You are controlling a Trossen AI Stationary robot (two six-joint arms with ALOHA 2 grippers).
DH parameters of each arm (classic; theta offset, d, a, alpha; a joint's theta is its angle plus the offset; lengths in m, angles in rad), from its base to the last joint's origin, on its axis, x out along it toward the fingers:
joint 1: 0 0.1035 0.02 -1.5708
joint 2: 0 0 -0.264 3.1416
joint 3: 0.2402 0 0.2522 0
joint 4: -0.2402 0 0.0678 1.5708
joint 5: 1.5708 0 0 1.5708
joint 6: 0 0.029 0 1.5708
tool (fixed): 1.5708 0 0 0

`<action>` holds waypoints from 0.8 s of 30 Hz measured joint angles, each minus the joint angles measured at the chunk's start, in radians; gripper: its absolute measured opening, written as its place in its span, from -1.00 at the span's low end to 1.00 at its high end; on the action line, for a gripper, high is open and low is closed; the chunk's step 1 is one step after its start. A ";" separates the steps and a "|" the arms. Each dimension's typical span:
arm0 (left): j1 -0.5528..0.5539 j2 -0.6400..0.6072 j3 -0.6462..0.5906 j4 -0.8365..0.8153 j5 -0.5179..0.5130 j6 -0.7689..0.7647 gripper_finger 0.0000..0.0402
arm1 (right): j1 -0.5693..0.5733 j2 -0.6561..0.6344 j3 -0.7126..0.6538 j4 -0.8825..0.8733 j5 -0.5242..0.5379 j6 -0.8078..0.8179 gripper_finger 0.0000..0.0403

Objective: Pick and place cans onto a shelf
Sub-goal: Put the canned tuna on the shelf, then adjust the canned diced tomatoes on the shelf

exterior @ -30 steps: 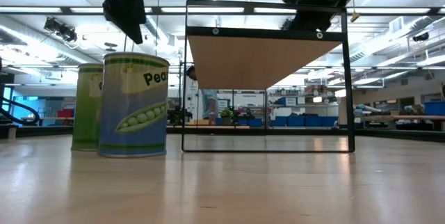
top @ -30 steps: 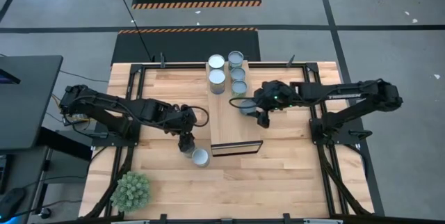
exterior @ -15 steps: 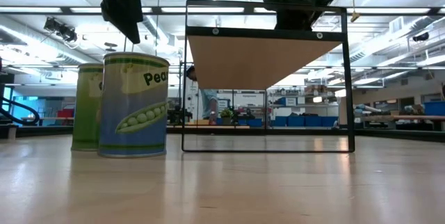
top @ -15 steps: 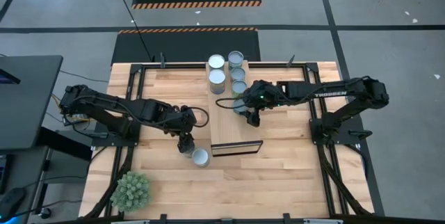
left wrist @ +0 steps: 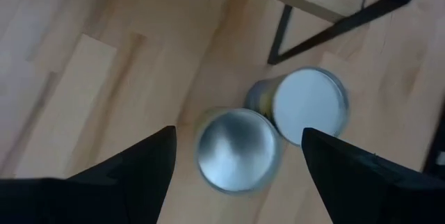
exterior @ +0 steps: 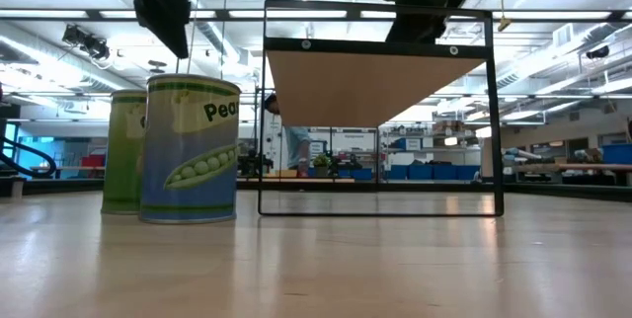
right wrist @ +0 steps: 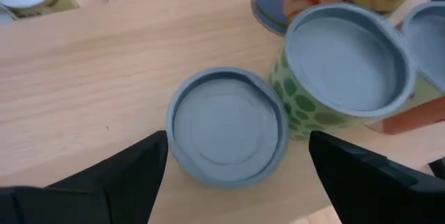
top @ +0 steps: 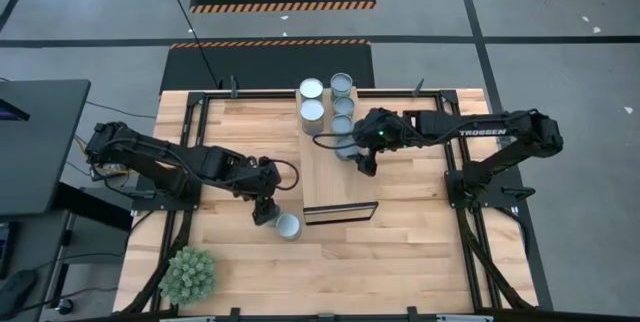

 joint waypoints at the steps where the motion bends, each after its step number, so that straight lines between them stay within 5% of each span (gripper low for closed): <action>1: 0.000 0.000 0.000 0.001 0.013 -0.007 0.57 | 0.000 -0.006 0.000 -0.003 -0.001 0.001 0.77; 14: 0.000 0.000 0.000 -0.006 0.030 -0.040 0.57 | -0.024 -0.118 0.056 -0.116 -0.030 0.059 0.76; 24: 0.002 -0.005 0.000 -0.084 0.074 -0.060 0.57 | -0.136 -0.103 0.074 -0.249 -0.027 -0.154 0.72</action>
